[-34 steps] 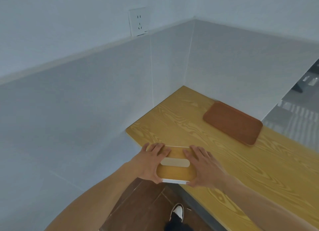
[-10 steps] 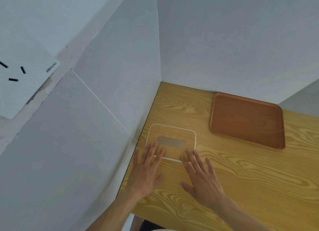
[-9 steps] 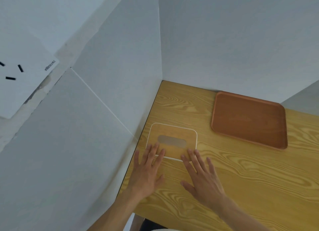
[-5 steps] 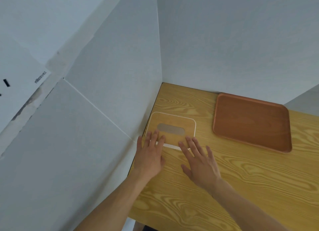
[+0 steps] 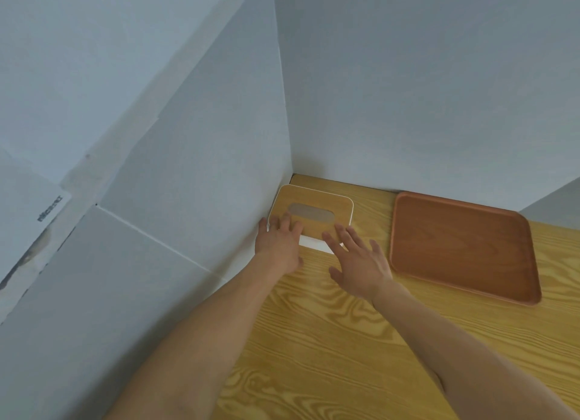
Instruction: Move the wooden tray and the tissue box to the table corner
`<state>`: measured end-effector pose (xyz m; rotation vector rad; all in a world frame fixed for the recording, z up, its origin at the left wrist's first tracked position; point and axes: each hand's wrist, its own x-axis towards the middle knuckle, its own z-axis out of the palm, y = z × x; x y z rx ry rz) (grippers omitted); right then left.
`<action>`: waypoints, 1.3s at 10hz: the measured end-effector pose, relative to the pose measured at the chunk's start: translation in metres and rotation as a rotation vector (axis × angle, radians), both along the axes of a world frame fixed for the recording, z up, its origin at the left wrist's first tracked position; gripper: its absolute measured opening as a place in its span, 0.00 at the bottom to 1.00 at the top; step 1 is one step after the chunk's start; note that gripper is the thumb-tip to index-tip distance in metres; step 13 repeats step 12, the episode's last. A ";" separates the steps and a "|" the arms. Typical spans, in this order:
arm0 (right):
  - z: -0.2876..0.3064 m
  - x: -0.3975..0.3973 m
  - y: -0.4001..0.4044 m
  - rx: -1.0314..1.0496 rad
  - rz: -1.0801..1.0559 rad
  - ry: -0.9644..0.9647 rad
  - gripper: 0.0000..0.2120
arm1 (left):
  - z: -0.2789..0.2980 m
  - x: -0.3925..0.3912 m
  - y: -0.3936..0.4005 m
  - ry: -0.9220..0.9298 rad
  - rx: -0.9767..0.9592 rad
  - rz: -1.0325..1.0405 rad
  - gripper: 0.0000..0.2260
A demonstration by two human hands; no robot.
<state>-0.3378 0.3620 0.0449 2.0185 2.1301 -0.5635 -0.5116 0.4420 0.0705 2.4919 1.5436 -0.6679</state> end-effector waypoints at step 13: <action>0.013 0.045 0.094 -0.002 -0.008 0.030 0.31 | 0.011 0.044 0.082 -0.019 -0.075 0.012 0.33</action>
